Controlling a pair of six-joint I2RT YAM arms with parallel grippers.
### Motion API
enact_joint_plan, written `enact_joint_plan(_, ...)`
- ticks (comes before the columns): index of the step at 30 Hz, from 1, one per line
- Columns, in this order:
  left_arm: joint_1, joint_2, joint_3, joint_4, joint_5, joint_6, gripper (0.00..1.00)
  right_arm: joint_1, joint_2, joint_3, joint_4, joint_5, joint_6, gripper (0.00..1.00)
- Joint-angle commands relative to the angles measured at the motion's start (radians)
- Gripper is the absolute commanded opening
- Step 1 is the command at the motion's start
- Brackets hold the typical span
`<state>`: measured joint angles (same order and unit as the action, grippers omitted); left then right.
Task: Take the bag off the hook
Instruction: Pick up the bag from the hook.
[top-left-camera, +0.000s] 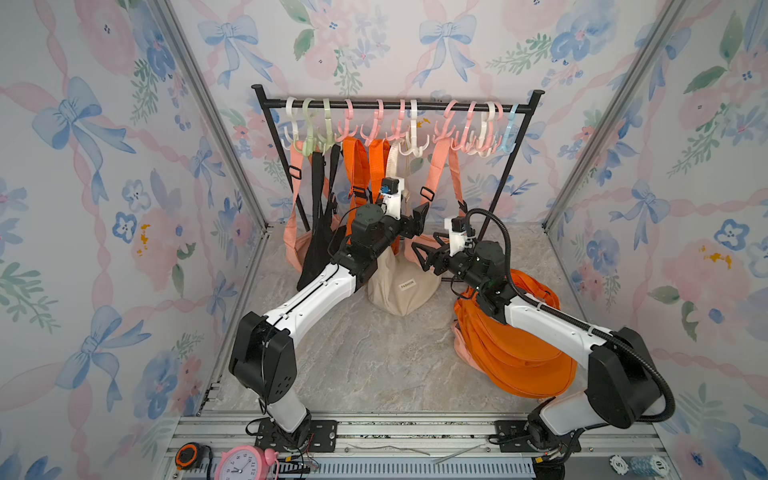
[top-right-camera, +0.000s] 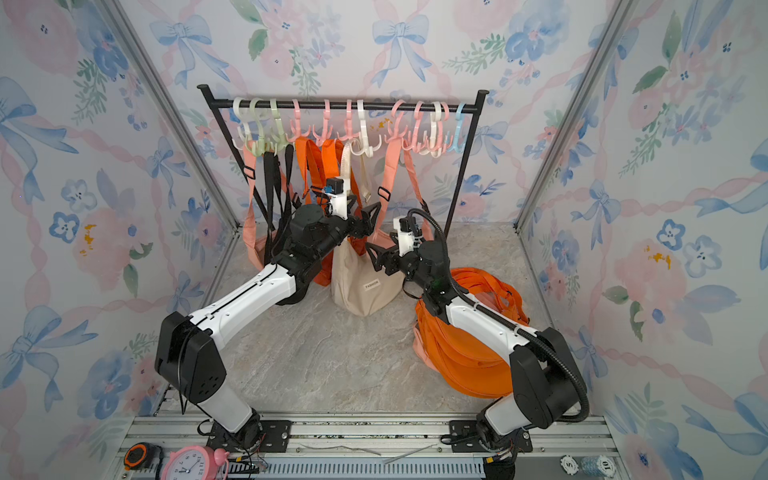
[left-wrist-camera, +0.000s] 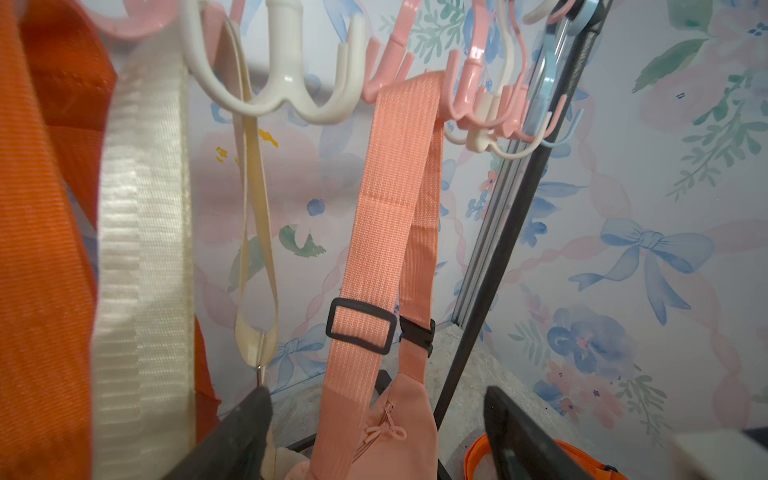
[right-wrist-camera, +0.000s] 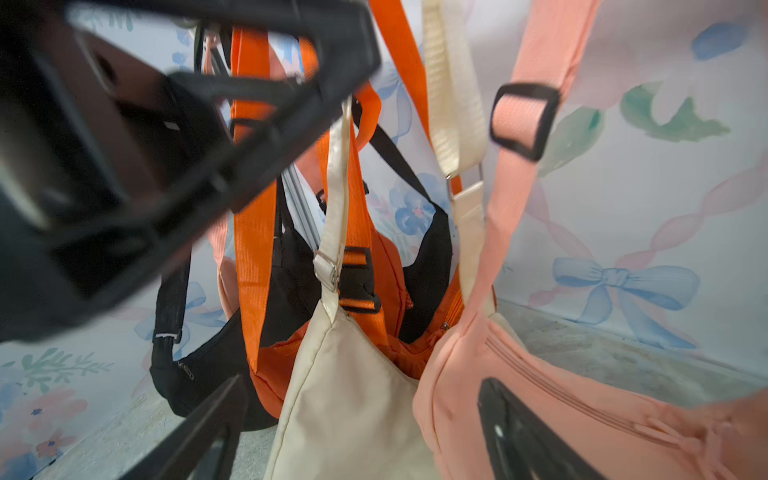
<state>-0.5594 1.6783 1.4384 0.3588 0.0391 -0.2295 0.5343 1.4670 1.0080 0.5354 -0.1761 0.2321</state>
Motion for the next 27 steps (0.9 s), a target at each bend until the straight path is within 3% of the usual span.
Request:
enact_joint_plan(1, -0.006, 0.024, 0.006, -0.007, 0.0, 0.017, 0.81, -0.036, -0.082, -0.029, -0.037, 0.062, 0.003, 0.89)
enact_joint_plan(6, -0.054, 0.062, -0.048, 0.025, -0.062, 0.074, 0.82, -0.11, -0.152, -0.045, -0.09, 0.136, 0.042, 0.89)
enact_joint_plan(14, -0.109, 0.195, 0.027, 0.027, -0.156, 0.085, 0.82, -0.237, -0.175, -0.001, -0.152, 0.161, 0.122, 0.9)
enact_joint_plan(27, -0.122, 0.395, 0.249, 0.029, -0.286, 0.055, 0.82, -0.267, -0.177, 0.008, -0.142, 0.147, 0.117, 0.91)
